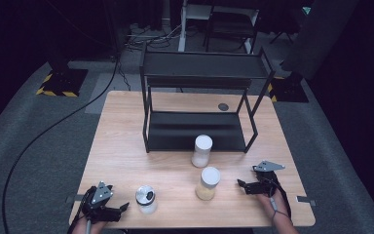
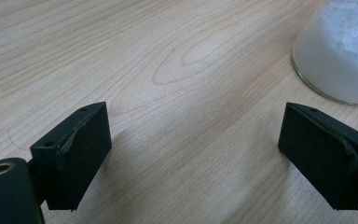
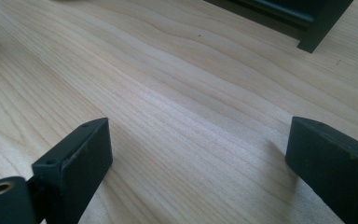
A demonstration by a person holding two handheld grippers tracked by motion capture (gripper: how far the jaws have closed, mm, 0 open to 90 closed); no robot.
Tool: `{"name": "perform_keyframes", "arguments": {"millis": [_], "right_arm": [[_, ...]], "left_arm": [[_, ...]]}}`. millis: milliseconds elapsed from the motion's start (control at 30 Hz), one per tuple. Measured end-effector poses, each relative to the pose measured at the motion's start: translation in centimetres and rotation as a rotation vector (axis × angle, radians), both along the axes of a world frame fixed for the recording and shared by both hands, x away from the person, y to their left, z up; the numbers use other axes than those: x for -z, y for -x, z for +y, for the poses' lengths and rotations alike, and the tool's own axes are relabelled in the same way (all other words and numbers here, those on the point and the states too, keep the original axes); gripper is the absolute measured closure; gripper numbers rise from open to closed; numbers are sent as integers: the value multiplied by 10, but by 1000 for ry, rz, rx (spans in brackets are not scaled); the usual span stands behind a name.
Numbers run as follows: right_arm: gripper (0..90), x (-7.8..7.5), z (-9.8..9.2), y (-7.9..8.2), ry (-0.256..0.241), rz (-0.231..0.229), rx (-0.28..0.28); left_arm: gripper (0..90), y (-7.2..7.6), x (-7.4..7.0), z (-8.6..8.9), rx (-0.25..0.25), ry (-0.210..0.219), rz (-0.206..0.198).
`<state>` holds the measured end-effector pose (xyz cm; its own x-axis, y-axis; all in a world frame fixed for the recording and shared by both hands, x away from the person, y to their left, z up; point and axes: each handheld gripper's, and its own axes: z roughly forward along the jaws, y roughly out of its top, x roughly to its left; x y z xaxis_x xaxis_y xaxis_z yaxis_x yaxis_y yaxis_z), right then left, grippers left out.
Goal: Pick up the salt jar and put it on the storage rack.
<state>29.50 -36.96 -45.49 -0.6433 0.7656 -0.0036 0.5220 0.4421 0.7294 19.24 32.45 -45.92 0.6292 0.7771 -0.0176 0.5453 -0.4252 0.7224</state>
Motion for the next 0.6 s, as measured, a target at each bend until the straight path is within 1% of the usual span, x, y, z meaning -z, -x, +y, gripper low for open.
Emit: {"name": "perform_keyframes", "arguments": {"millis": [267, 333, 400, 433, 467, 500, 533, 567, 600], "right_arm": [[66, 0, 0, 0, 0, 0, -2], [66, 0, 0, 0, 0, 0, -1], [66, 0, 0, 0, 0, 0, -1], [65, 0, 0, 0, 0, 0, 0], [66, 0, 0, 0, 0, 0, -1], [65, 0, 0, 0, 0, 0, 0], [65, 0, 0, 0, 0, 0, -1], [66, 0, 0, 0, 0, 0, -1], [66, 0, 0, 0, 0, 0, -1]], "left_arm": [[94, 0, 0, 1, -2, 4, 1], [93, -1, 0, 4, -3, 18, 10], [77, -1, 2, 7, -12, 59, 21], [77, -1, 2, 8, -12, 67, 24], [75, 0, 1, 7, -13, 67, 21], [75, 2, 0, 7, -10, 72, 8], [75, 8, -3, 7, -10, 90, -27], [75, 11, -5, 7, -10, 100, -44], [75, 11, -5, 7, -10, 100, -44]]}}
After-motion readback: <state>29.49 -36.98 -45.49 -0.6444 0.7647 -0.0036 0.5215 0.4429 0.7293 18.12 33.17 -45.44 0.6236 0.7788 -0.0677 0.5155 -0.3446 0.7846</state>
